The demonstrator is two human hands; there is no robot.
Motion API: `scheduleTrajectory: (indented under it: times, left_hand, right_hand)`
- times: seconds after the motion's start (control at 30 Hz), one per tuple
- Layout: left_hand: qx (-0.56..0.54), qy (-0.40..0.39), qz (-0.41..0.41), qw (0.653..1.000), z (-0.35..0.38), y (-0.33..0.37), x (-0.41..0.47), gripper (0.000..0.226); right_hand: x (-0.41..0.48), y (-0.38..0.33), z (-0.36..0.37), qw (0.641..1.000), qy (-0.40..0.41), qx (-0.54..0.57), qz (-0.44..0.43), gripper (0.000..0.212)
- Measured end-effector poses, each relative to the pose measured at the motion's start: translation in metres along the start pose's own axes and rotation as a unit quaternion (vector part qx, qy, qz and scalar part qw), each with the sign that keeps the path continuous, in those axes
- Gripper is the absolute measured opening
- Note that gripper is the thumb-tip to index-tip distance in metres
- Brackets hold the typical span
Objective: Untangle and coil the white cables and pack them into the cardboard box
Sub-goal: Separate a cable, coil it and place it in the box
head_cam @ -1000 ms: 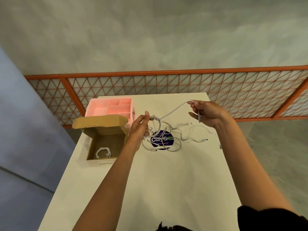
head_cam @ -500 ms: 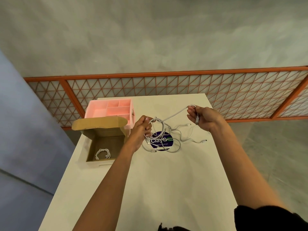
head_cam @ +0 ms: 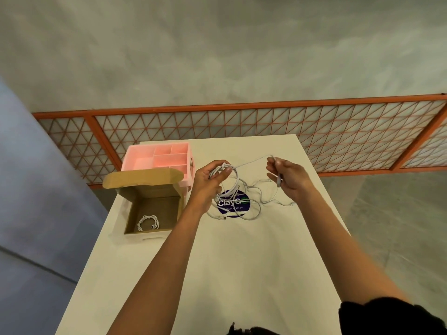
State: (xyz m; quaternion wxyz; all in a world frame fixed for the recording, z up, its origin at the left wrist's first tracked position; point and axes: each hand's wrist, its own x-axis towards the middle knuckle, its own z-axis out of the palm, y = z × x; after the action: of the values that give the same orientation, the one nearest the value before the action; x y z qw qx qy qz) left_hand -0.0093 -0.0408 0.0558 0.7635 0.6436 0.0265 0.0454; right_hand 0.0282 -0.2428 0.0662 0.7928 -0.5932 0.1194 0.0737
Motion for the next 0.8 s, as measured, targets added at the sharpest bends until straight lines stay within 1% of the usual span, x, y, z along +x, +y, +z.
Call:
scheduleTrajectory:
  times: [0.03, 0.1, 0.17, 0.2, 0.27, 0.33, 0.4, 0.47, 0.53, 0.63, 0.73, 0.8]
  left_hand:
    - [-0.010, 0.001, -0.004, 1.000, 0.002, 0.000, 0.000, 0.013]
    - [-0.014, 0.001, -0.009, 1.000, 0.006, 0.002, 0.000, 0.013]
    - [-0.007, 0.001, -0.013, 1.000, 0.008, 0.002, -0.001, 0.012]
    - [-0.003, 0.002, -0.017, 1.000, 0.009, 0.001, -0.001, 0.012]
    - [0.007, 0.005, -0.022, 1.000, 0.009, 0.000, -0.002, 0.011]
    - [0.020, 0.005, -0.023, 1.000, 0.009, -0.002, -0.003, 0.011]
    - [0.028, 0.006, -0.023, 0.999, 0.008, -0.005, -0.003, 0.011]
    - [0.032, 0.012, -0.025, 0.999, 0.007, -0.006, -0.003, 0.012]
    - [0.035, 0.018, -0.026, 0.999, 0.006, -0.006, -0.002, 0.013]
    - [0.045, 0.021, -0.023, 0.998, 0.004, -0.009, 0.000, 0.011]
    - [0.075, 0.038, -0.017, 0.996, 0.001, -0.015, 0.002, 0.011]
    - [0.093, 0.047, -0.009, 0.995, 0.000, -0.018, 0.004, 0.011]
  right_hand:
    - [-0.002, 0.009, 0.000, 0.997, 0.010, -0.068, -0.035, 0.019]
    - [-0.005, 0.026, 0.002, 0.974, 0.018, -0.198, -0.112, 0.017]
    - [-0.006, 0.039, 0.005, 0.951, 0.014, -0.273, -0.142, 0.016]
    - [-0.006, 0.043, 0.007, 0.947, 0.018, -0.286, -0.144, 0.015]
    - [-0.008, 0.044, 0.014, 0.960, 0.032, -0.247, -0.128, 0.012]
    - [-0.011, 0.038, 0.023, 0.983, 0.030, -0.150, -0.105, 0.007]
    - [-0.014, 0.031, 0.030, 0.994, 0.007, -0.070, -0.084, 0.010]
    - [-0.017, 0.027, 0.036, 0.998, -0.021, -0.035, -0.045, 0.012]
    - [-0.019, 0.025, 0.039, 0.998, -0.052, -0.031, 0.004, 0.012]
    - [-0.021, 0.025, 0.042, 0.989, -0.111, -0.080, 0.057, 0.006]
    - [-0.022, 0.022, 0.043, 0.976, -0.159, -0.116, 0.097, 0.018]
    - [-0.024, 0.019, 0.044, 0.966, -0.199, -0.124, 0.113, 0.018]
